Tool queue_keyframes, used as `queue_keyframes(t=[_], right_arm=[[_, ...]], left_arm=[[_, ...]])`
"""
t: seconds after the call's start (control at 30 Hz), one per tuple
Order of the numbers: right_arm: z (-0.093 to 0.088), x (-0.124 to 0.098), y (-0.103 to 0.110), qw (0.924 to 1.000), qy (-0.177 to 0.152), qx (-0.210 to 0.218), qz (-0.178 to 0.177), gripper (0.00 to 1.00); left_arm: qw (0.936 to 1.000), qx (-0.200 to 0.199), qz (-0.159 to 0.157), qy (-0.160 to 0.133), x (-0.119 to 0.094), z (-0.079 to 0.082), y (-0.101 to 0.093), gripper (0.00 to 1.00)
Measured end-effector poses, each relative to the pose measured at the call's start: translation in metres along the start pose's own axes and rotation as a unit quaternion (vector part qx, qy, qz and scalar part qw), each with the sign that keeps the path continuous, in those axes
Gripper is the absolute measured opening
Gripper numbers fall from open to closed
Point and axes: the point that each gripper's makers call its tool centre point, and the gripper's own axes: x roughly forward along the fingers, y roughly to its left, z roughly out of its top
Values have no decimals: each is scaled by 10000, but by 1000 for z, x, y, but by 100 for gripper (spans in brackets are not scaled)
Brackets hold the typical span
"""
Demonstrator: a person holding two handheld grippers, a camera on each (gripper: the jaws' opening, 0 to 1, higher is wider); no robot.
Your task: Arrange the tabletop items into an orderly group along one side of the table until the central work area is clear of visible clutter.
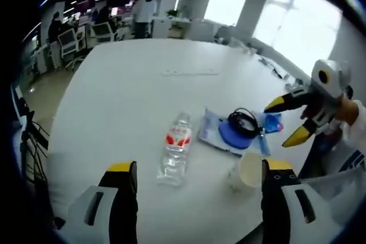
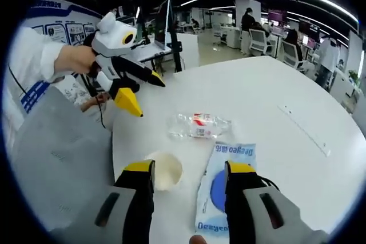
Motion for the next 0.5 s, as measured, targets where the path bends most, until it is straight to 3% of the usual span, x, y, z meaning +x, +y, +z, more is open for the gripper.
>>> queue_keyframes(t=[0.23,0.5], right_arm=[[10,11,-10,9980,-245,572,56,46],[13,30,-26,9955,-320,895,-17,46]], left_arm=[[9996,64,7,287,16,-6,3,86],[9982,309,4,506,31,-11,15,86]])
